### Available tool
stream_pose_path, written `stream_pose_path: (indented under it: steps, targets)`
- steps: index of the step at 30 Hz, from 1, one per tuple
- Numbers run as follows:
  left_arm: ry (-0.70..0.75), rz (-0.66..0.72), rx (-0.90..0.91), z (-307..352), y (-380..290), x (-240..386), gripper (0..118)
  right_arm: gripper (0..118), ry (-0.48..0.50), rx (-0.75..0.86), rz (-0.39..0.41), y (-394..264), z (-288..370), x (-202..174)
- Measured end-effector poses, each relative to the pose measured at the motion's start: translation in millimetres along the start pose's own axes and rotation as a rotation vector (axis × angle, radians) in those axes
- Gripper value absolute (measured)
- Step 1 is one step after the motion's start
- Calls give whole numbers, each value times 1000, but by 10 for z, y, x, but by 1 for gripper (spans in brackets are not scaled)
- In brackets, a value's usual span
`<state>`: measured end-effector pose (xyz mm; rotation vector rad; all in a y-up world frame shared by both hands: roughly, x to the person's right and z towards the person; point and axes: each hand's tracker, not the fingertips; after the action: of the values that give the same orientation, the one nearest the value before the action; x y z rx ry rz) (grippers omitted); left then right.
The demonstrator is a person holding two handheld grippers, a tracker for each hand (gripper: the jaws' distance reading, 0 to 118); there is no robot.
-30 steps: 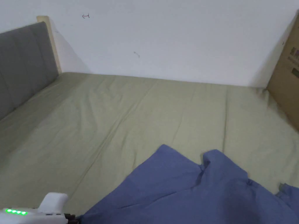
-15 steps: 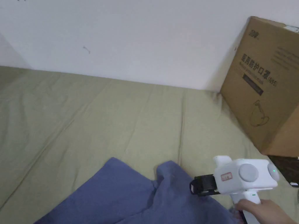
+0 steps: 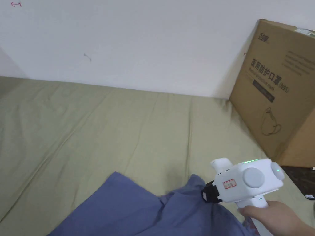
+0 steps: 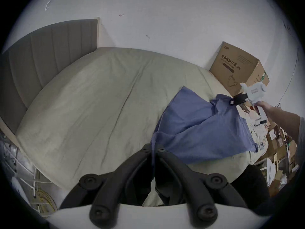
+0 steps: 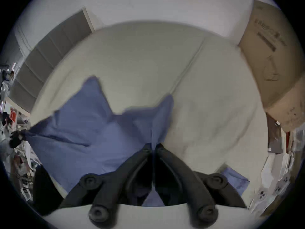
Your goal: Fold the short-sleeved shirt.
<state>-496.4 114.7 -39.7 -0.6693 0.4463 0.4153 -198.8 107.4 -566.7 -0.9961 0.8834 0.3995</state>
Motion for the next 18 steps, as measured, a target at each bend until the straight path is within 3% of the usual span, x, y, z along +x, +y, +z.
stream_pose_path:
  steps: [4,6,15,18]
  targets:
    - [-29,20,79,106,229,38,1,0,-22,245,-194,-364,974,8]
    - [-55,36,126,178,431,69,1,0,-6,335,-230,-530,1403,21]
    - [-176,-60,274,713,1839,510,1,0,-80,611,-249,-678,3205,64]
    - [-167,-153,311,856,2287,752,1,0,-147,668,-189,-535,3604,86]
